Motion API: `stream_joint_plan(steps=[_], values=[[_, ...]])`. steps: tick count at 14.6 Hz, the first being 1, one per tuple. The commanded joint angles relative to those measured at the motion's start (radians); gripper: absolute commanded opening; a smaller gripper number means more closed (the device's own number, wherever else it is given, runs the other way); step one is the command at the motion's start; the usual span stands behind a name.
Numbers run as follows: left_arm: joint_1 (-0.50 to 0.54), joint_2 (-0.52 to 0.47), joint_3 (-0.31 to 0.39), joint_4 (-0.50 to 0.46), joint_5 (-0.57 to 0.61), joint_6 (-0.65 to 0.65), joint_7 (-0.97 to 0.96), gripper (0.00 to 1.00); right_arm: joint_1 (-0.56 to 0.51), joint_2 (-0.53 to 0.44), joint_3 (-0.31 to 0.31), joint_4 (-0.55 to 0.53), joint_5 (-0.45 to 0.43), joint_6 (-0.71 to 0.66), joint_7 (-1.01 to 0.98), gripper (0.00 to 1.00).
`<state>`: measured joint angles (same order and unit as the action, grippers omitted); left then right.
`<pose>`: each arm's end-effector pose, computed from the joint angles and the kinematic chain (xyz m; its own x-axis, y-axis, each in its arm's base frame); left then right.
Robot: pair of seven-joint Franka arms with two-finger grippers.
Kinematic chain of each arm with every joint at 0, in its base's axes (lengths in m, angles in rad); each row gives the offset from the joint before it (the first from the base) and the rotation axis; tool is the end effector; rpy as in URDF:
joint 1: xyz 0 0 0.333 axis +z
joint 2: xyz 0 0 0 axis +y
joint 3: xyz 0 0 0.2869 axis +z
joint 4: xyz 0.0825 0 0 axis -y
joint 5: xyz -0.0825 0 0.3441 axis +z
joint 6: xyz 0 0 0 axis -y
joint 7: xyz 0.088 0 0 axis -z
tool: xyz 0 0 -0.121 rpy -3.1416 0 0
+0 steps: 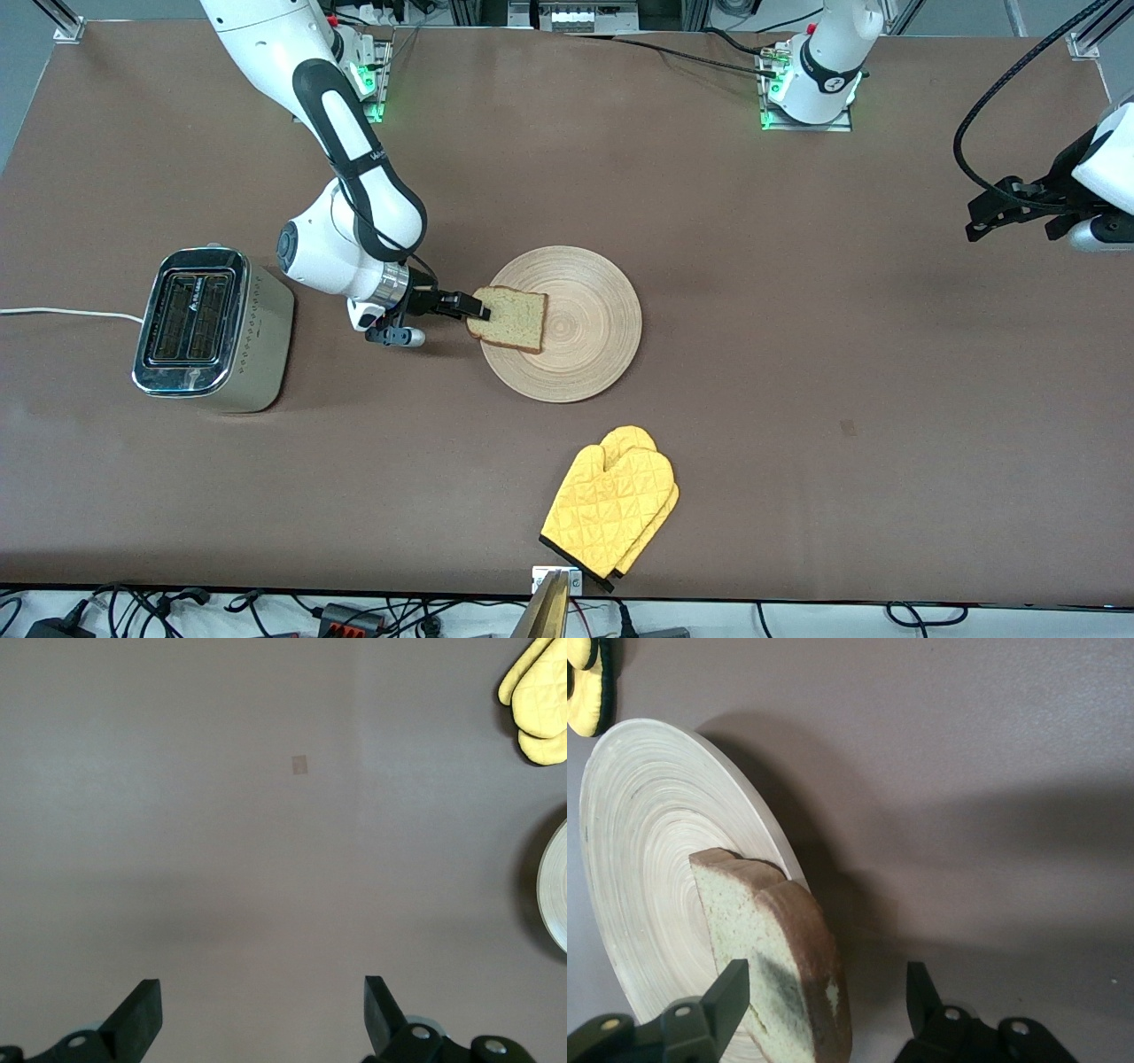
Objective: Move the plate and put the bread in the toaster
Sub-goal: 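Close the right gripper on the edge of the bread slice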
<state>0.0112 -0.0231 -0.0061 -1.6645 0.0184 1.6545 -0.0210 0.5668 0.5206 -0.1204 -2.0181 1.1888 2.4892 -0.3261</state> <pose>0.5145 0.0047 0.5599 0.9996 0.0246 0.0135 0.0248 -0.9995 -0.0182 0.5052 0.2453 0.1821 0.9799 -0.1672 -0.1087 -0.1992 -0.7970 -0.5702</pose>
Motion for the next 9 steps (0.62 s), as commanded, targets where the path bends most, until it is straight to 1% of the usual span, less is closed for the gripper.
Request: stream_joint_plan(steps=[1, 2, 5, 6, 7, 9], values=[[-0.011, -0.006, 0.008, -0.001, -0.008, -0.002, 0.019, 1.0, -0.001, -0.008, -0.001, -0.01, 0.037, 0.013, -0.037, 0.72], [-0.011, -0.006, 0.006, -0.001, -0.009, -0.002, 0.026, 1.0, -0.001, -0.008, -0.001, -0.01, 0.037, 0.013, -0.037, 0.7], [-0.01, -0.006, 0.006, -0.001, -0.009, -0.005, 0.026, 1.0, 0.001, -0.008, -0.001, -0.01, 0.037, 0.013, -0.031, 0.69], [-0.008, -0.006, 0.005, -0.001, -0.009, -0.01, 0.026, 1.0, 0.001, -0.008, -0.001, -0.01, 0.037, 0.013, -0.031, 0.67], [-0.008, -0.006, 0.005, -0.001, -0.009, -0.013, 0.026, 1.0, 0.001, -0.008, -0.001, -0.01, 0.037, 0.01, -0.033, 0.63], [-0.01, -0.006, 0.003, -0.001, -0.009, -0.015, 0.024, 1.0, 0.001, -0.008, -0.001, -0.01, 0.037, 0.005, -0.033, 0.61]])
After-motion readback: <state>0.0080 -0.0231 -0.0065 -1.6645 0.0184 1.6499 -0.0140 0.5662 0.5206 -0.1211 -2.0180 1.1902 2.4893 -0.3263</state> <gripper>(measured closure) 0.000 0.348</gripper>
